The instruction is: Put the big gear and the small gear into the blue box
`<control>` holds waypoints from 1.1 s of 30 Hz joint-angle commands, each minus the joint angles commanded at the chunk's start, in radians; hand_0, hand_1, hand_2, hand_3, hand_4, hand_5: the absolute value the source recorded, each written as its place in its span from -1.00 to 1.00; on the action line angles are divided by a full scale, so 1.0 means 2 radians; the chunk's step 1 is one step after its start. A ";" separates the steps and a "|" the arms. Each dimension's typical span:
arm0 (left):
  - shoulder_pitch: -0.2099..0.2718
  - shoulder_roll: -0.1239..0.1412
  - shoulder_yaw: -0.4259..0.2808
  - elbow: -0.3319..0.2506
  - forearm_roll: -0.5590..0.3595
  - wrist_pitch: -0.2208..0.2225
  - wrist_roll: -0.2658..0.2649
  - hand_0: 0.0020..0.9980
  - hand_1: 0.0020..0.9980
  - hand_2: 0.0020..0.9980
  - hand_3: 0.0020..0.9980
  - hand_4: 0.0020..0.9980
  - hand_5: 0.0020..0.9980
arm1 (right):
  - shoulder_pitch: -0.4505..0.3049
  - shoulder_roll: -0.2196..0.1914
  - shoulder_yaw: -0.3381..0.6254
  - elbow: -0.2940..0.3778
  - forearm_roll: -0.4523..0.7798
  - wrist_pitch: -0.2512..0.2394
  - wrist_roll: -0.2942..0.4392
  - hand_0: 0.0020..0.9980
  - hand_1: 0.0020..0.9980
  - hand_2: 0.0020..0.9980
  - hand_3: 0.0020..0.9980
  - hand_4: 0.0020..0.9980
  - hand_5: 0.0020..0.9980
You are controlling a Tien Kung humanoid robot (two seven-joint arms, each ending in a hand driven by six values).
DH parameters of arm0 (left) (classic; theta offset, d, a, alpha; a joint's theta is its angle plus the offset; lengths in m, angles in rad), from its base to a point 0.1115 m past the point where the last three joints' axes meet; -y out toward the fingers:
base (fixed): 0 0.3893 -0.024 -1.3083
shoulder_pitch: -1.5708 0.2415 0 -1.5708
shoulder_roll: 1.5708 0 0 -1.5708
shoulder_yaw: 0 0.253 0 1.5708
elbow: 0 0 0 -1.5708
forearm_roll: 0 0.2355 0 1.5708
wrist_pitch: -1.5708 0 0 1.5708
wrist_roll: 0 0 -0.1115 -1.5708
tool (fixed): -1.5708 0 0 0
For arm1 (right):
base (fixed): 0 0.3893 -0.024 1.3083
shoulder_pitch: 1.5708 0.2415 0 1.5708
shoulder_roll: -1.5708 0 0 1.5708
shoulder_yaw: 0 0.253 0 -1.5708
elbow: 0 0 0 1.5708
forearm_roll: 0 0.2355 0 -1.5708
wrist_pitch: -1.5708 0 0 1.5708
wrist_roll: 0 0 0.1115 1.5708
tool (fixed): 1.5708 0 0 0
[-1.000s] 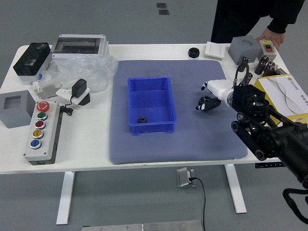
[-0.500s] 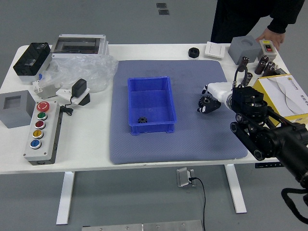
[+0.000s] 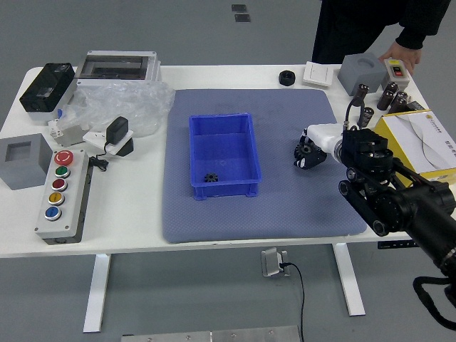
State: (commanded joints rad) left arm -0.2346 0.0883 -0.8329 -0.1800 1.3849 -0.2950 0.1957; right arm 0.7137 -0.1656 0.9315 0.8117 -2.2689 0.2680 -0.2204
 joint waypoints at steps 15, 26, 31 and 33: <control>0.001 0.000 0.002 0.000 0.001 -0.001 0.000 0.82 0.80 0.81 0.77 0.74 0.14 | 0.005 0.008 -0.001 -0.017 0.000 -0.017 -0.004 0.00 -0.05 0.17 0.26 0.17 -0.52; 0.001 0.000 0.001 0.000 0.003 0.000 0.000 0.82 0.80 0.82 0.78 0.74 0.14 | 0.005 0.010 -0.001 -0.022 0.000 -0.032 -0.006 0.03 -0.15 0.05 0.18 0.11 -0.63; 0.000 0.000 0.000 0.000 0.003 0.000 0.000 0.82 0.80 0.82 0.77 0.74 0.14 | 0.005 0.010 0.001 -0.023 0.000 -0.037 -0.006 -0.01 -0.22 -0.07 0.05 0.10 -0.70; 0.001 0.000 0.000 0.000 0.003 0.000 0.000 0.82 0.80 0.82 0.77 0.74 0.14 | 0.005 0.010 0.002 -0.022 0.000 -0.038 -0.006 -0.01 -0.24 -0.12 -0.05 0.09 -0.75</control>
State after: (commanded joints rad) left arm -0.2335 0.0883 -0.8324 -0.1800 1.3916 -0.2950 0.1958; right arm 0.7230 -0.1450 0.9355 0.7672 -2.2689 0.1926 -0.2320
